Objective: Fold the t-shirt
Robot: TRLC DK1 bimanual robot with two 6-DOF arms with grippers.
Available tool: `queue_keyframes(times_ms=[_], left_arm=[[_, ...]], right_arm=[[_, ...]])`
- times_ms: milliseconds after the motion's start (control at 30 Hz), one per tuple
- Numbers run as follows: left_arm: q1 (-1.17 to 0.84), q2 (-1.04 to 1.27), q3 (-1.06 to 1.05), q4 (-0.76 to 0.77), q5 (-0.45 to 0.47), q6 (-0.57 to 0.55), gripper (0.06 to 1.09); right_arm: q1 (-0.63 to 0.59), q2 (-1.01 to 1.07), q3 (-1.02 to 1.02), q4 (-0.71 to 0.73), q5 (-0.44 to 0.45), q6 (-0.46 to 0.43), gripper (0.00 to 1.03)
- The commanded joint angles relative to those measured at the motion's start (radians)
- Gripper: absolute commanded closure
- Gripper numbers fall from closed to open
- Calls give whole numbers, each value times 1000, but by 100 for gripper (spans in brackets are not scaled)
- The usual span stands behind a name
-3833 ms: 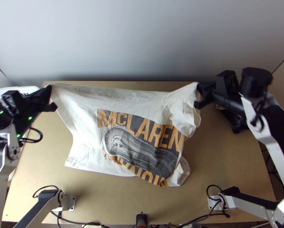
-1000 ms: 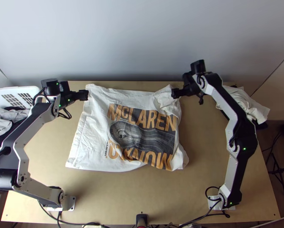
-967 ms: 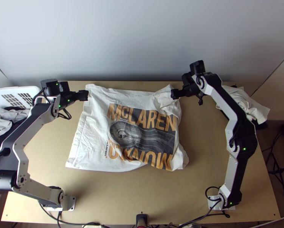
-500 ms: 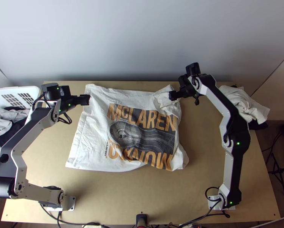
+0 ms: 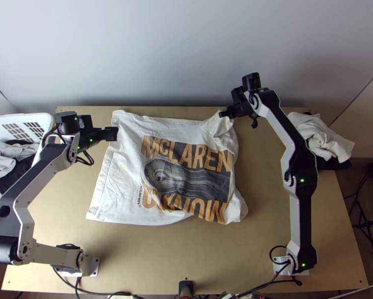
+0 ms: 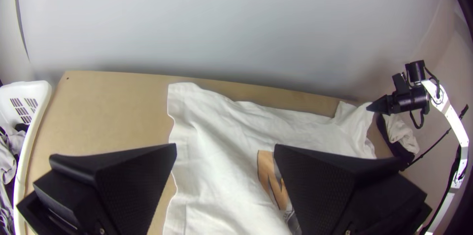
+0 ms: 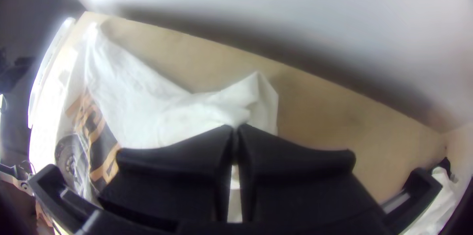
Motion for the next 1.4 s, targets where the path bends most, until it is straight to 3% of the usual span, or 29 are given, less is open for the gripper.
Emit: queue_keyframes(times_ms=[0,500,567,600,767,833,1000,1133,1367], left_arm=[[-4,-24,-29,-2,0,-3,12],[-7,-146,-165,-13,-2,2,12],[-10,-165,-169,-21,0,2,12],[-16,-172,-169,-30,0,2,12],[-33,-209,-165,-53,-2,2,12],[-39,-228,-165,-67,-2,3,12],[-58,-280,-176,-122,0,19,12],[-68,-330,-198,-177,0,48,12],[-64,-438,-267,-285,0,106,12]], right_arm=[[5,55,116,89,14,-20,100],[29,190,106,382,157,-25,98],[29,191,103,384,157,3,68],[29,187,101,382,157,14,59],[20,107,90,342,157,37,23],[18,55,89,311,155,37,14],[18,-74,60,180,149,47,4],[28,-184,-22,63,147,40,4],[37,-436,-304,54,92,63,4]])
